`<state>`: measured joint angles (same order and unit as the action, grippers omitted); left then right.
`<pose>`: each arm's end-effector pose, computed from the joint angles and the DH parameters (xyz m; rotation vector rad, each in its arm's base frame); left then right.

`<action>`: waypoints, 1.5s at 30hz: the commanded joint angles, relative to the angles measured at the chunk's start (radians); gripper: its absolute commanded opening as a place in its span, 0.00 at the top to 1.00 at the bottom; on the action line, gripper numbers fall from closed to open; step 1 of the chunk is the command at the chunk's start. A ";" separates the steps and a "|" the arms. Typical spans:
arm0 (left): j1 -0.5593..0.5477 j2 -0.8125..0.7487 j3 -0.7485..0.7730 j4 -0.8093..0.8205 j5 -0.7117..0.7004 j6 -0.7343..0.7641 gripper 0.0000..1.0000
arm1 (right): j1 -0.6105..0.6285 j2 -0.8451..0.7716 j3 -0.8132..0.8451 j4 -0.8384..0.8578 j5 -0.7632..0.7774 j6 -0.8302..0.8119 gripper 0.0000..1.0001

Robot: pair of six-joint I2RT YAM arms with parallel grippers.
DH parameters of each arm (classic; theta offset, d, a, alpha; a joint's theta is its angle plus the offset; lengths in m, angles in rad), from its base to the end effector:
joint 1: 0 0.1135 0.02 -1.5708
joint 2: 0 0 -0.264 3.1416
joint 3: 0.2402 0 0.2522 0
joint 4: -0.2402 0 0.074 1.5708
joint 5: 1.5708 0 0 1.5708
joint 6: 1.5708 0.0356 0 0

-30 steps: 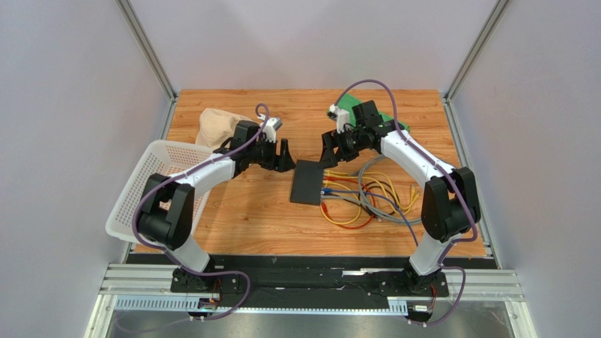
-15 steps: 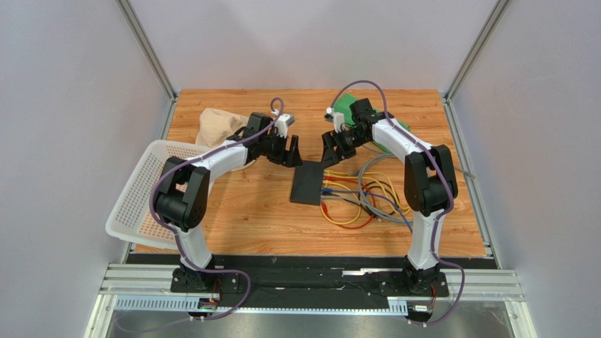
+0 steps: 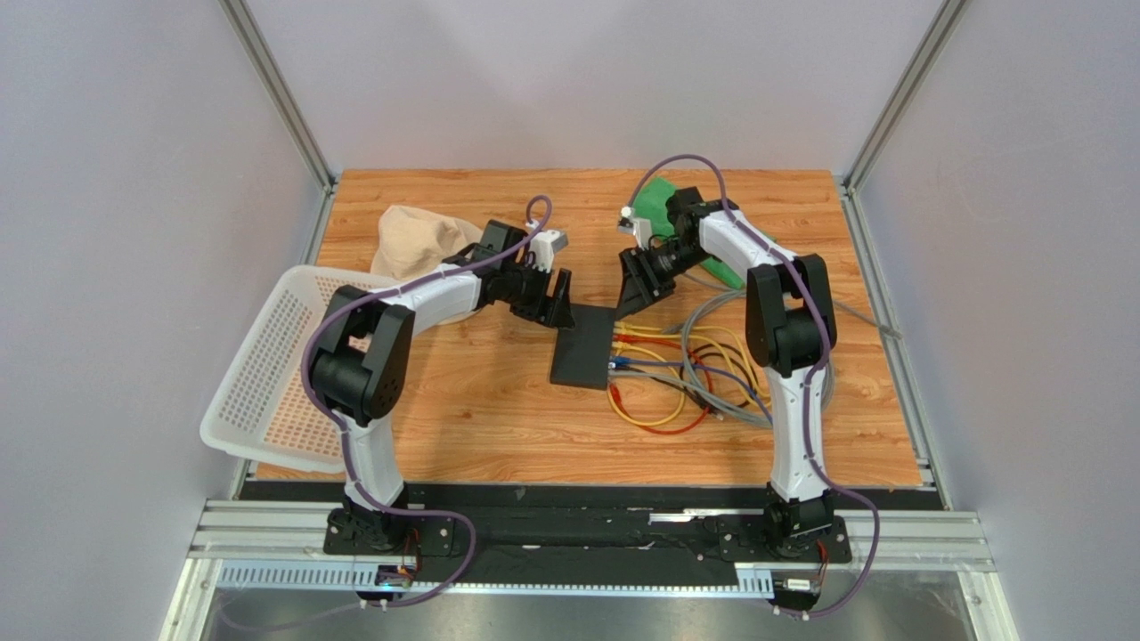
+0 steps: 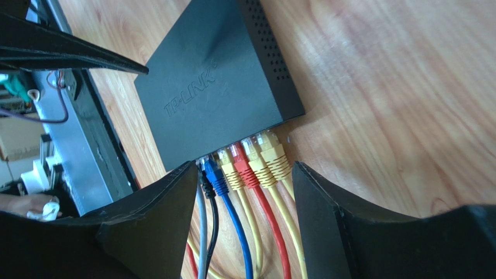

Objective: Pull the plug from the switch port

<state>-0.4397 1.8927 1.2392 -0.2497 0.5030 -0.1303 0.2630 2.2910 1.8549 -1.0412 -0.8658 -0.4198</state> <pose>0.3543 -0.1856 0.1800 0.6069 2.4422 -0.8624 0.4280 0.1433 0.1662 -0.9661 2.5434 1.2432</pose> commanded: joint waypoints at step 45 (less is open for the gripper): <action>-0.051 0.112 0.101 -0.056 -0.020 0.115 1.00 | 0.010 0.189 0.162 -0.095 0.053 0.019 0.53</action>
<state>-0.4824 1.9736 1.3281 -0.3019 0.5159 -0.0532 0.2661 2.4409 1.9965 -1.1614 -0.8543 -0.4107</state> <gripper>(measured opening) 0.008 0.470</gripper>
